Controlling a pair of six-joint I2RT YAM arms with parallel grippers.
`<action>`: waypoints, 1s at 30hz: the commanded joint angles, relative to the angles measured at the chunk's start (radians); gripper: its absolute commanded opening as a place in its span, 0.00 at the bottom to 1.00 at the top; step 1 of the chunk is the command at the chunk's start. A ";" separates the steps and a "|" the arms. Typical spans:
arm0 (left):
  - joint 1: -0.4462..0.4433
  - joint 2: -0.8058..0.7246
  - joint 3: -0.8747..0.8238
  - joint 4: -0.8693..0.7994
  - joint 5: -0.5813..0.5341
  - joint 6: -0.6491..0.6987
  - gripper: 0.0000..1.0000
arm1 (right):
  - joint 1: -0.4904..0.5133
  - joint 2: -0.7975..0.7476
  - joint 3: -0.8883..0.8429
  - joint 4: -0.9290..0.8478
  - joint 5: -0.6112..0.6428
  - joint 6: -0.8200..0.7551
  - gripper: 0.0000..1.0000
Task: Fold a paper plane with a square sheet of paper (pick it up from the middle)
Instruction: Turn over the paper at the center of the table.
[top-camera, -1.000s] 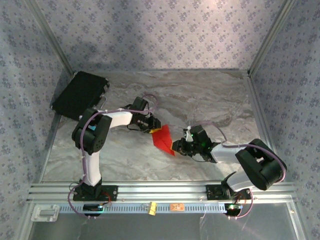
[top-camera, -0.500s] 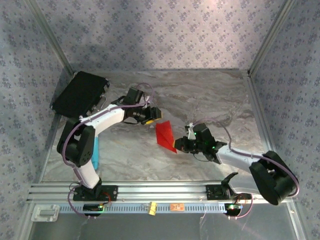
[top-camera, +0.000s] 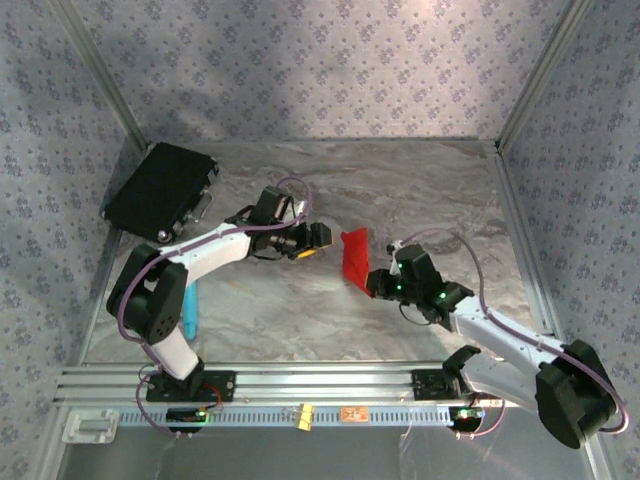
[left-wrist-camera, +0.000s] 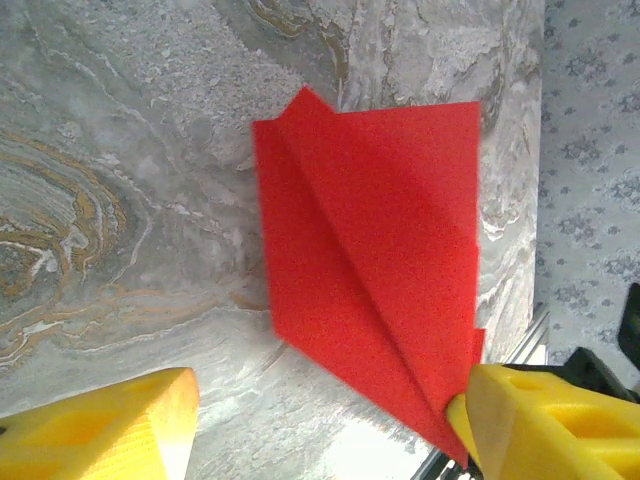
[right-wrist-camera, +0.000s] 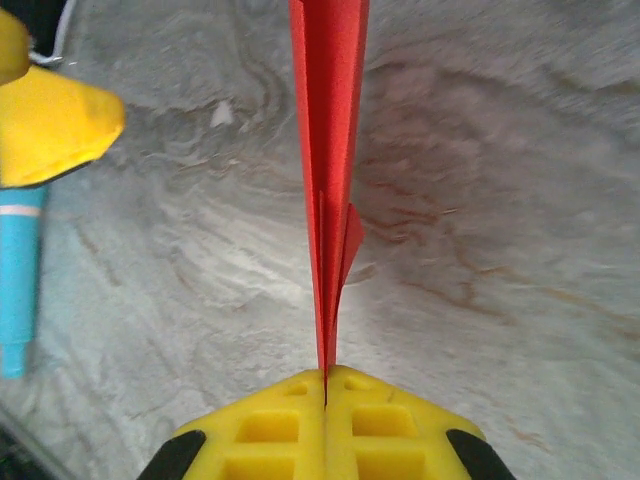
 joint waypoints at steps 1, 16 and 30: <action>-0.009 -0.044 -0.006 0.033 -0.031 -0.013 0.74 | 0.010 -0.023 0.096 -0.238 0.178 -0.037 0.02; 0.053 -0.180 -0.053 -0.173 -0.276 0.085 0.95 | 0.356 0.219 0.476 -0.868 1.013 0.009 0.00; 0.174 -0.252 -0.108 -0.285 -0.393 0.026 0.99 | 0.475 0.563 0.583 -0.795 0.916 -0.126 0.04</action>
